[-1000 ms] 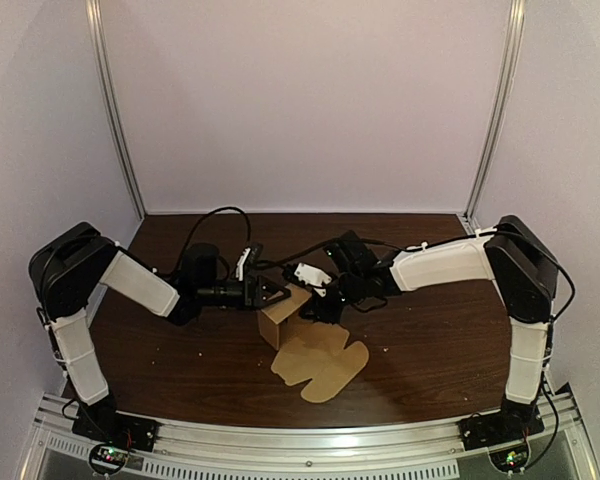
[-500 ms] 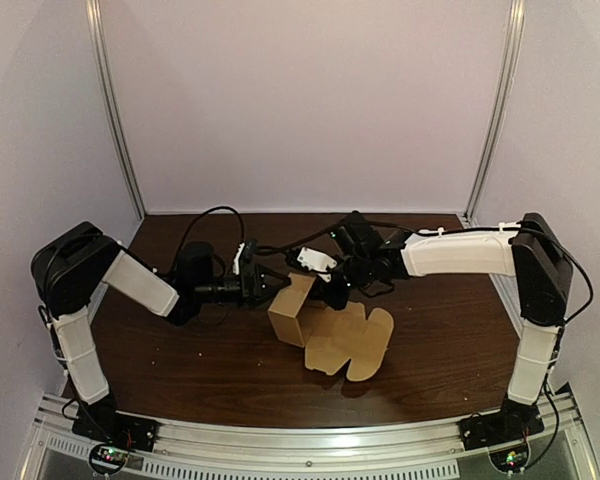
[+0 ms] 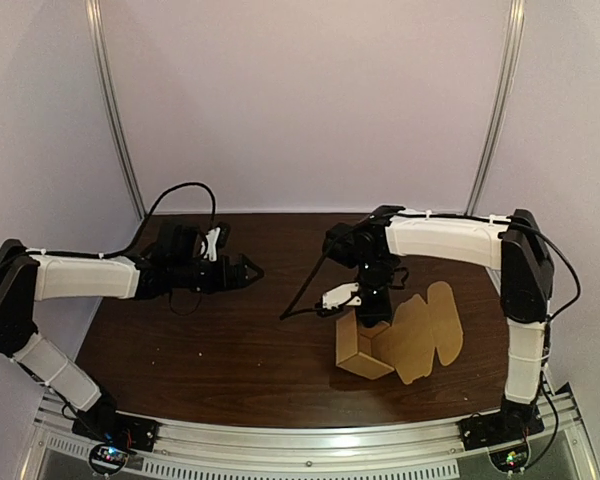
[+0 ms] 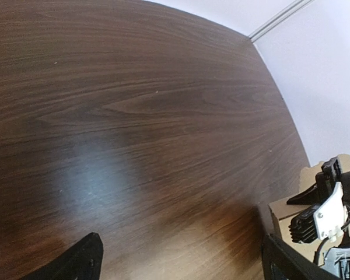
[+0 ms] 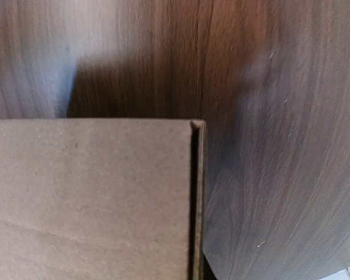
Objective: Fold the paper box
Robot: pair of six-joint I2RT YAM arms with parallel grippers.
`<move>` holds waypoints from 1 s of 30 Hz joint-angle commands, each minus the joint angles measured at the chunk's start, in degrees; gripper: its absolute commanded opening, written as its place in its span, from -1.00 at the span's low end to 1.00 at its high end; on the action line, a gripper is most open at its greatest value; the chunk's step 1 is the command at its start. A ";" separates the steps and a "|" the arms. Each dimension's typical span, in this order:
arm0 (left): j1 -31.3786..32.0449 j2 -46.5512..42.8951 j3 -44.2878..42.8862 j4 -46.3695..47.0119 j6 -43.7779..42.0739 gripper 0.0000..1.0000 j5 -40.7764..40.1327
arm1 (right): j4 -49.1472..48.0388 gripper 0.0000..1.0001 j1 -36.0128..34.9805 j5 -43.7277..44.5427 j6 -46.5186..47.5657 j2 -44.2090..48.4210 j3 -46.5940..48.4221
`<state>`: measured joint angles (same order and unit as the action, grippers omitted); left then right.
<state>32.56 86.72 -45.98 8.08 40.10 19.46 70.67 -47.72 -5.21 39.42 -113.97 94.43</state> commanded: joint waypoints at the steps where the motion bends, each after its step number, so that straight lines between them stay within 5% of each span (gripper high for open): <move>1: -0.39 -2.18 -1.77 -11.82 -6.14 0.95 -6.77 | 14.93 -0.88 -1.53 10.12 -1.00 -2.99 0.51; 13: -0.39 -2.96 -2.59 -12.28 -6.79 0.95 -5.84 | -0.56 -0.65 -2.95 5.46 -5.22 -2.28 -3.15; 26: -0.39 -1.39 -2.38 -10.59 -6.35 0.95 -4.31 | -17.54 -0.87 -2.94 2.29 -8.27 2.50 -13.07; 30: -0.39 -0.90 -2.39 -10.31 -6.35 0.95 -3.74 | -20.38 -0.79 -2.95 2.13 -8.68 2.61 -14.44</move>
<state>32.56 84.99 -47.29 -4.36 34.35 14.52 56.90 -50.39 -2.98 32.32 -112.75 81.43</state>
